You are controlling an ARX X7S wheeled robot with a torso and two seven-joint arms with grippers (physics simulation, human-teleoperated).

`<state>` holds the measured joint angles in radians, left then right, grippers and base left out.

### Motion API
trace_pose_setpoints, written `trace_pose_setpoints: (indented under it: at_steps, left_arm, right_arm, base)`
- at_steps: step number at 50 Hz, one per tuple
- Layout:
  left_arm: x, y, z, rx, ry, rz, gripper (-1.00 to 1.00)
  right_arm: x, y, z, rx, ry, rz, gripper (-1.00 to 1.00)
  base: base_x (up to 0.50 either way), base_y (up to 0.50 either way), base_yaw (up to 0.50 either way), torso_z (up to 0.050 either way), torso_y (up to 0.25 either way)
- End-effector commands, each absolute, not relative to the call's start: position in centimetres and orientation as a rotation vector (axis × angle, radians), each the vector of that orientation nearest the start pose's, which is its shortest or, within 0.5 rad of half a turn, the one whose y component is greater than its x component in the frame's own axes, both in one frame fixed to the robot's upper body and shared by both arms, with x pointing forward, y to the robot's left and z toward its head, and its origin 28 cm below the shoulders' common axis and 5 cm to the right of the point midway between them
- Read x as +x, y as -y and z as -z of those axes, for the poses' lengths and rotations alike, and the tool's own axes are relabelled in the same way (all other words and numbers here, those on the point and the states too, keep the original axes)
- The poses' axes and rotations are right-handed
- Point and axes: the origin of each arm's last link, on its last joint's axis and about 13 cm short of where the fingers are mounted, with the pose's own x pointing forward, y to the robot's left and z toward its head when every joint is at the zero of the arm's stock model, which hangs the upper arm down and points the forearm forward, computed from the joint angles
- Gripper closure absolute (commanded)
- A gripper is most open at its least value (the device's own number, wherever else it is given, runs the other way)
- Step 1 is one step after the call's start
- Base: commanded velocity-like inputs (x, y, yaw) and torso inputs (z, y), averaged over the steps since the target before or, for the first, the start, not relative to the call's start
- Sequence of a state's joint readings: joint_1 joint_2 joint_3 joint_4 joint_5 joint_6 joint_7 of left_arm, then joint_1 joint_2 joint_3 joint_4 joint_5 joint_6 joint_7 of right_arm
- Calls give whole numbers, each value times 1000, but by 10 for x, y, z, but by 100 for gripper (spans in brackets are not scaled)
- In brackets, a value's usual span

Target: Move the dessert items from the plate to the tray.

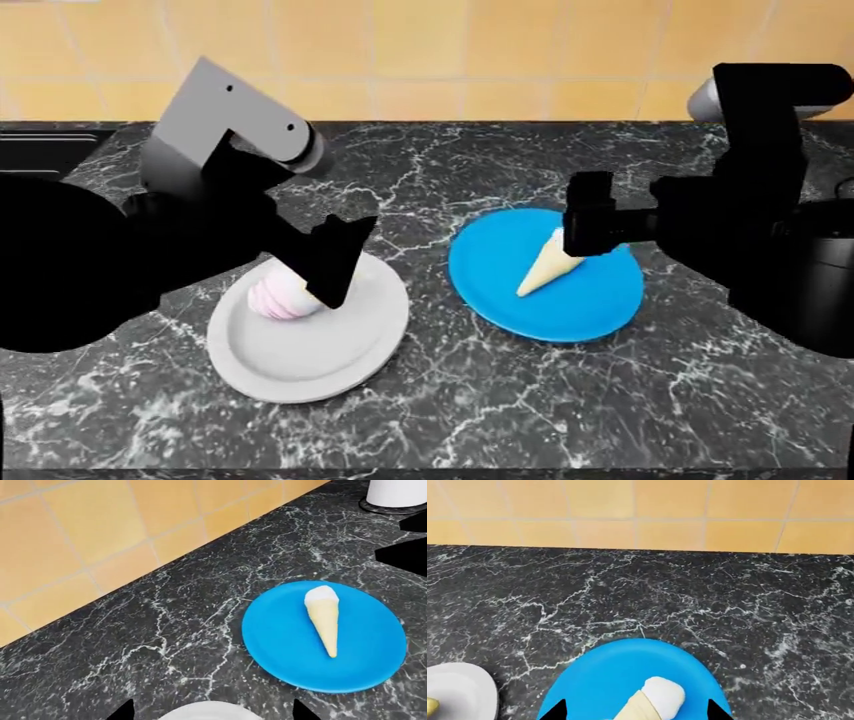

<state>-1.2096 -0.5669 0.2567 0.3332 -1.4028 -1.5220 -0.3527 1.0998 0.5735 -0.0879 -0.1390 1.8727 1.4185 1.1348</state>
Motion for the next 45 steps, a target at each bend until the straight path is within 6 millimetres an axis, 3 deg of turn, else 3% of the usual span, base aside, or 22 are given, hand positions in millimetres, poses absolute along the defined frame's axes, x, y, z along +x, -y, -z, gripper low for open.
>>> trace_pose_setpoints:
  at_steps: [1,8,17,22,28,37,45]
  left_arm:
    - [253,-240,-295,288,-271,581,-100]
    - [253,-240,-295,298,-272,580,-100]
    - [253,-239,-295,305,-269,585,-100]
    - [253,-239,-296,308,-271,589,-100]
    - [235,-240,-286,294,-386,724,-100]
    - [216,-264,-289,224,-553,883,-100]
    - [223,-279,-297,155,-588,893,-100]
  right_arm:
    - [239,140,-288,-18,-343,-239,-100]
    - [240,140,-285,-12,-343,-238,-100]
    - [244,141,-283,2,-402,-170,-100]
    - [241,141,-285,-6,-420,-182,-100]
    - [232,147,-284,-62,-461,-132,-100]
    - [223,154,-292,15,-554,-102,-100]
    - [225,152,-289,6,-560,-120,-100]
  base:
    - [458,374,0,0,0]
    - [456,377,0,0,0]
    - [0,0,0,0,0]
    - [500,-1,0,0,0]
    - [83,0,0,0,0]
    - [0,0,0,0,0]
    - [0,0,0,0,0]
